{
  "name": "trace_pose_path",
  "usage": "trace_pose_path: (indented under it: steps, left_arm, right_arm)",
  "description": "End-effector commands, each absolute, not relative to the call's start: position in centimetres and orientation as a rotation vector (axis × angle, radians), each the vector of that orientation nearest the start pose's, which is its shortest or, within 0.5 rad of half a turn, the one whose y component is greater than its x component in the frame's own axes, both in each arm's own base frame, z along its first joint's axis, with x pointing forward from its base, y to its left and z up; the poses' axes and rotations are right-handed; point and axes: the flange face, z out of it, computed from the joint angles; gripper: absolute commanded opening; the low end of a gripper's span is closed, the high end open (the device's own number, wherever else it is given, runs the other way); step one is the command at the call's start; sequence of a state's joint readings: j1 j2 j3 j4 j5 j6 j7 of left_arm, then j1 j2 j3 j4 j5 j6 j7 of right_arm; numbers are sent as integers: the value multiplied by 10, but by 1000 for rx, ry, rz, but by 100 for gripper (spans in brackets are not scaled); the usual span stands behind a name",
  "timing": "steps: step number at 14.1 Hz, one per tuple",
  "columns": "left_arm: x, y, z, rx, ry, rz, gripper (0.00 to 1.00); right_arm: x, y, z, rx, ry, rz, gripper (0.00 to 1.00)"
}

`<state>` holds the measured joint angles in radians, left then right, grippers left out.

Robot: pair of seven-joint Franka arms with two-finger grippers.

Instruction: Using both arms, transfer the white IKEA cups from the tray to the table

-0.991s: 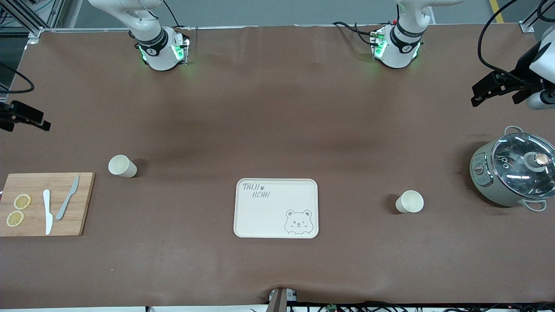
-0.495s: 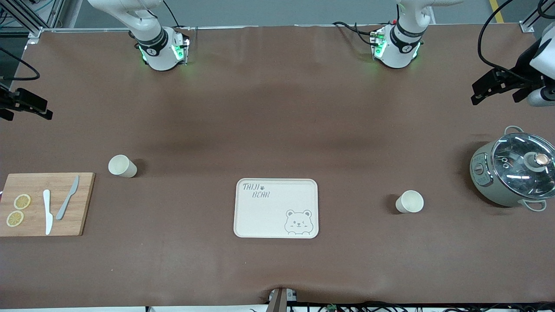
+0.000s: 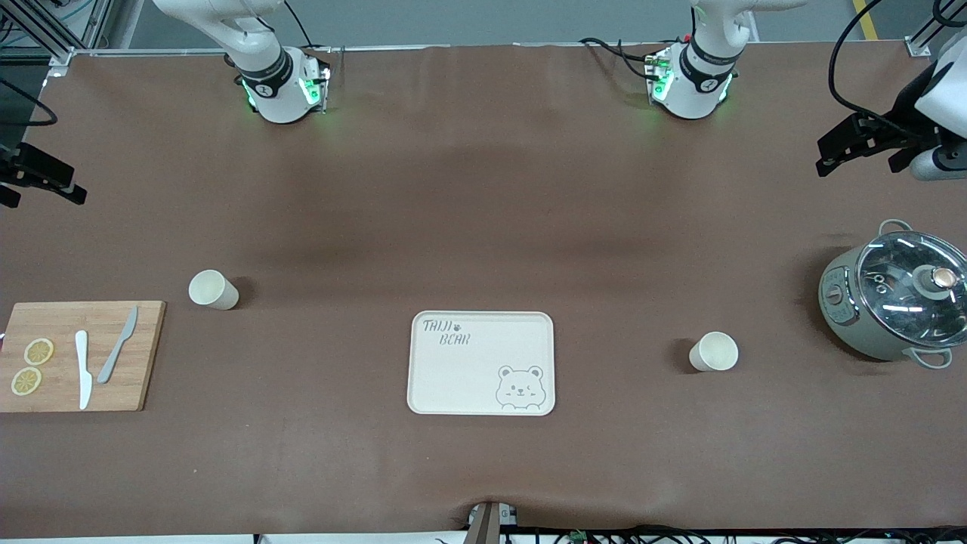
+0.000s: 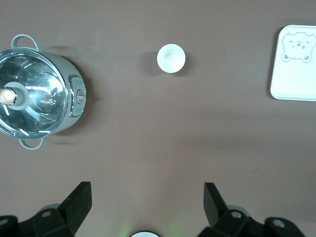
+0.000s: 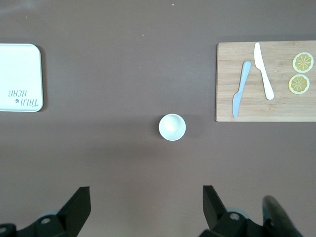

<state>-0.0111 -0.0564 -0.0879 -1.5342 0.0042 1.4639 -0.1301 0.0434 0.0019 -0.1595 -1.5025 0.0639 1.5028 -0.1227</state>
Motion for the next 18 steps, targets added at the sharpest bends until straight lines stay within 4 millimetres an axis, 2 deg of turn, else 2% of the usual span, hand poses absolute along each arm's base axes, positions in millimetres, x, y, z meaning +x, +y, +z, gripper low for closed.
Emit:
trace_pose_path:
  steps: [1, 3, 12, 18]
  left_arm:
    - [515, -54, 671, -3157, -25, 15, 100]
    - [515, -50, 674, -3157, -35, 8, 100]
    - [514, -54, 682, -3159, -30, -18, 100]
    - [516, -54, 679, -3143, -35, -4, 100]
  right_arm:
    - [541, -61, 651, -3098, 7, 14, 100]
    - [542, -52, 652, -3151, -25, 21, 100]
    - [543, -58, 651, -3147, -4, 13, 100]
    - [543, -61, 651, -3145, 3, 13, 100]
